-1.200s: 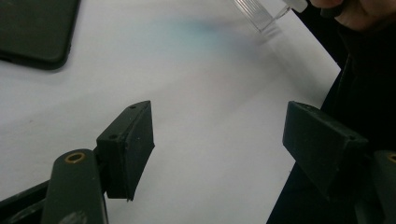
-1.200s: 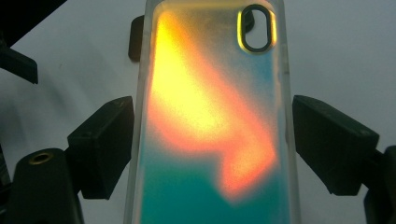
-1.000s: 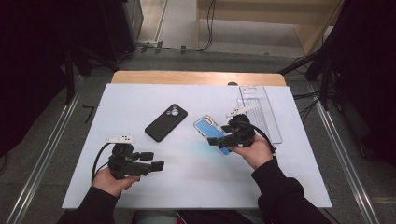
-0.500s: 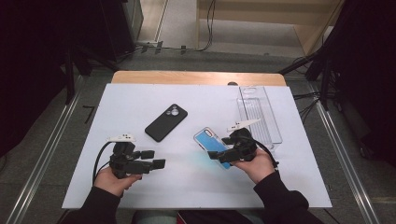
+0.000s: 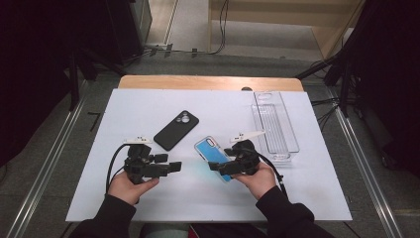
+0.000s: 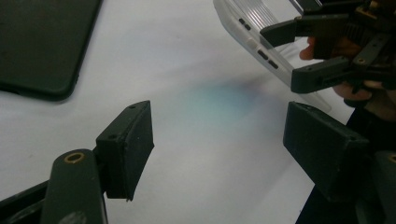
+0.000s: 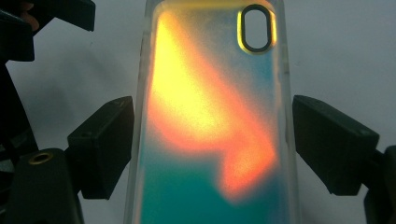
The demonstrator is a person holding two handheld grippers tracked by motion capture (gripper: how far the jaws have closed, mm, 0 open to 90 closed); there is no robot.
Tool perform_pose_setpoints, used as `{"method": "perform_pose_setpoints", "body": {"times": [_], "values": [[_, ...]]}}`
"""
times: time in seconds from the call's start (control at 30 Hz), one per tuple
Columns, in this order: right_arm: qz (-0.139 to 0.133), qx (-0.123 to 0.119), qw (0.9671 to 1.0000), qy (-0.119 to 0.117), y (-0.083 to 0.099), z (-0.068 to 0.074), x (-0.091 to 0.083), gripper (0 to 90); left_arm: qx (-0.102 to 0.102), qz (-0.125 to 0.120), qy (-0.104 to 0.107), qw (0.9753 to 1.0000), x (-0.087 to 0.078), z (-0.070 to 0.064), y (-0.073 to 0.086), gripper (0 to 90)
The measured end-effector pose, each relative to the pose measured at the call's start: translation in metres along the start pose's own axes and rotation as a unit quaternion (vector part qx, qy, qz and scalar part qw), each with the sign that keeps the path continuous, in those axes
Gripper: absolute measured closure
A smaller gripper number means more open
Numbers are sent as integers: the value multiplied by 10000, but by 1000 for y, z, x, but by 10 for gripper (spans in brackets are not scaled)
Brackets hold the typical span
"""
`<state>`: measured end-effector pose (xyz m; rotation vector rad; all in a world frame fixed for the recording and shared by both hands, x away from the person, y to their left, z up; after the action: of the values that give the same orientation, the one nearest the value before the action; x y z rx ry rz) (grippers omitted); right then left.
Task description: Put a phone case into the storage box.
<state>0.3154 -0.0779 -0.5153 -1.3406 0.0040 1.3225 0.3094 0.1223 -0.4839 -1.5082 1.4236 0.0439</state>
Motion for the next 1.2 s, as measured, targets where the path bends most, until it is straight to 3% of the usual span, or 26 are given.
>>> {"method": "perform_pose_setpoints", "body": {"times": [0.17,0.33,0.43,0.73,0.93,1.07,1.2], "values": [[-110,154,9998,-29,-4,2,7,151,-266,34,21,9996,3,-2,-8,248],[-208,285,9993,-73,-8,5,12,151,-253,69,-82,9996,6,-1,-13,249],[-280,365,9988,-142,-10,7,13,151,-345,63,-104,9993,7,0,-16,272],[-346,437,9983,-169,-14,12,22,151,-407,33,-264,9988,15,-3,-31,293],[-505,596,9967,-231,-18,14,23,151,-599,42,-229,9979,20,-3,-37,307],[-523,524,9970,-212,-20,15,26,151,-660,28,-307,9973,22,-3,-43,328],[-622,666,9954,-300,-22,18,28,151,-853,5,-315,9959,24,-1,-47,349]]}}
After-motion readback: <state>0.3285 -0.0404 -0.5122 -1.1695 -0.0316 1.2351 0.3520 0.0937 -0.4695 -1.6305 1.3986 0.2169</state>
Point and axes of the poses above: each handheld gripper's, and its own axes: x roughly forward along the jaws, y roughly out of its underside, z roughly to its left, the point moved 8 cm from there along x, roughly forward along the jaws, and after that the axes turned 2 degrees about -x, right-handed, at the moved point
